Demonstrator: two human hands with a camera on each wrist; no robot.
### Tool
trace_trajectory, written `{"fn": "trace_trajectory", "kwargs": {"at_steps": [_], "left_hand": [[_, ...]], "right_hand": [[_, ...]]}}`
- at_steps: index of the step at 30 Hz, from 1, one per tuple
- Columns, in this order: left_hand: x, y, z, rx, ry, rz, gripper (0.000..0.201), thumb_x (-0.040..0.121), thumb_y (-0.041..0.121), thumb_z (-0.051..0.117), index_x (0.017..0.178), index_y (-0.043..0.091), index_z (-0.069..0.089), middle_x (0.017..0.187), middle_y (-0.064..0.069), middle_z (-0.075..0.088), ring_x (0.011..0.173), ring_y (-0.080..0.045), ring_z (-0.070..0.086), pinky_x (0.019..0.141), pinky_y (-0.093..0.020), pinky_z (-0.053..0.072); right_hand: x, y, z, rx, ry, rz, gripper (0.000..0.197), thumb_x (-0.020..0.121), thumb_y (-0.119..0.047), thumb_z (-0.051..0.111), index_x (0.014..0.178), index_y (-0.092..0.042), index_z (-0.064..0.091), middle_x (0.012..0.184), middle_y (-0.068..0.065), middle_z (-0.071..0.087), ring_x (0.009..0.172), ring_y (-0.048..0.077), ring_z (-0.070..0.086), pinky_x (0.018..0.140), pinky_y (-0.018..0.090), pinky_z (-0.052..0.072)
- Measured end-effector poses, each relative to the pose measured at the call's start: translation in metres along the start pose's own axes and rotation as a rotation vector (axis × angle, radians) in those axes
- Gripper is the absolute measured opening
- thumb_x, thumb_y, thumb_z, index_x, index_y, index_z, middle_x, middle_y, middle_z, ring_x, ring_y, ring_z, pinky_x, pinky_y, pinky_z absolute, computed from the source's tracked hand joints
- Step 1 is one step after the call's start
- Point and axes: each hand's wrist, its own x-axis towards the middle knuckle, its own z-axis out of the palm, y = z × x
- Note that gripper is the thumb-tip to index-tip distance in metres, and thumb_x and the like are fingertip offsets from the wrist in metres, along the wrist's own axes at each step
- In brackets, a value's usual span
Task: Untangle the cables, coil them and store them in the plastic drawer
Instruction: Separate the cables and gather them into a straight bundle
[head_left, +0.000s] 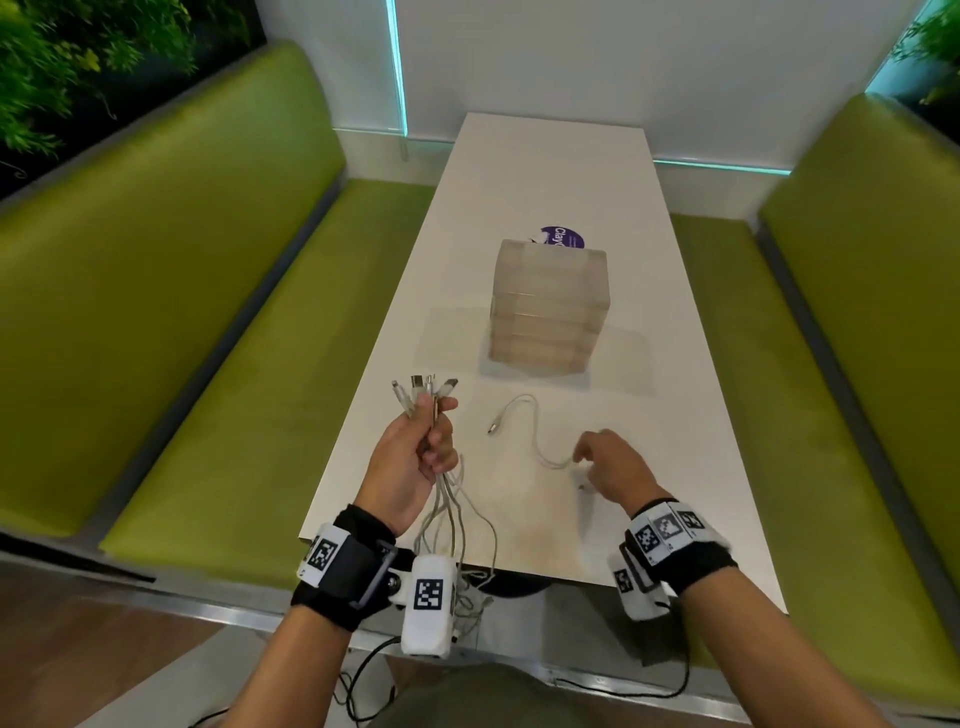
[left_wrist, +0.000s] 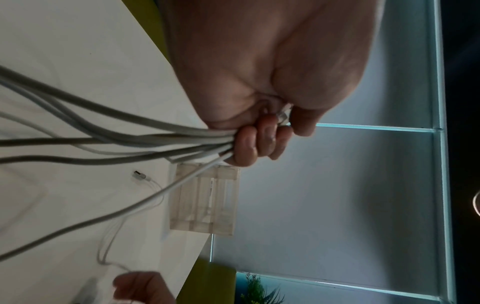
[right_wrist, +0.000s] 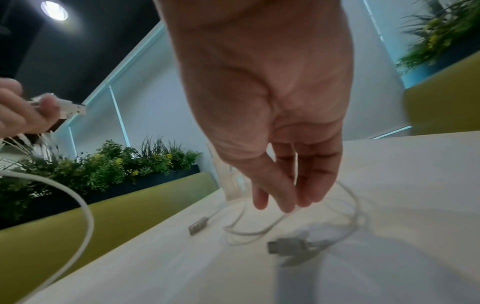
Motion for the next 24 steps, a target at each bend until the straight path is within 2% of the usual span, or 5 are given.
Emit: {"fn": "trace_trajectory", "kwargs": {"at_steps": [8,12,14,17,24], "left_hand": [[0.005,-0.006,0.003,0.114,-0.025,-0.019,0.02,0.1,0.01,0.04,0.09,0.005,0.057,0.05,0.009,0.026,0.043,-0.007,0.023,0.044,-0.02,0.024],[0.009,-0.01,0.01,0.11,-0.036,-0.025,0.026,0.1,0.016,0.04,0.084,0.007,0.058,0.054,0.005,0.035,0.047,-0.008,0.032,0.047,-0.019,0.028],[0.01,-0.013,0.014,0.122,-0.043,-0.024,0.028,0.1,0.017,0.039,0.084,0.008,0.06,0.06,0.003,0.049,0.054,-0.008,0.044,0.051,-0.018,0.036],[0.01,-0.019,0.022,0.145,-0.051,-0.019,0.029,0.101,0.016,0.038,0.093,0.005,0.063,0.082,-0.003,0.071,0.073,-0.012,0.065,0.065,-0.023,0.052],[0.001,-0.025,0.026,0.085,-0.064,-0.067,0.028,0.101,0.012,0.036,0.107,0.004,0.062,0.1,-0.014,0.071,0.091,-0.02,0.07,0.085,-0.032,0.056]], "right_hand": [[-0.027,0.013,0.01,-0.226,-0.082,-0.034,0.014,0.094,-0.015,0.051,0.098,-0.023,0.062,0.111,0.0,0.06,0.106,0.022,0.05,0.087,0.031,0.039],[-0.051,-0.025,-0.02,0.356,-0.036,-0.207,0.023,0.086,-0.015,0.065,0.077,-0.035,0.057,0.085,-0.007,0.069,0.087,0.012,0.06,0.083,0.026,0.044],[-0.068,-0.054,-0.035,0.603,0.012,-0.322,0.012,0.088,-0.013,0.064,0.084,-0.025,0.061,0.081,-0.005,0.069,0.081,0.008,0.06,0.077,0.017,0.043],[-0.08,-0.091,-0.042,0.996,0.062,-0.391,0.005,0.088,-0.004,0.063,0.09,-0.008,0.062,0.078,0.004,0.069,0.071,0.017,0.063,0.074,0.027,0.05],[-0.073,-0.119,-0.027,1.206,0.105,-0.34,0.005,0.084,-0.001,0.066,0.085,-0.003,0.062,0.087,0.011,0.07,0.072,0.018,0.062,0.072,0.035,0.054]]}}
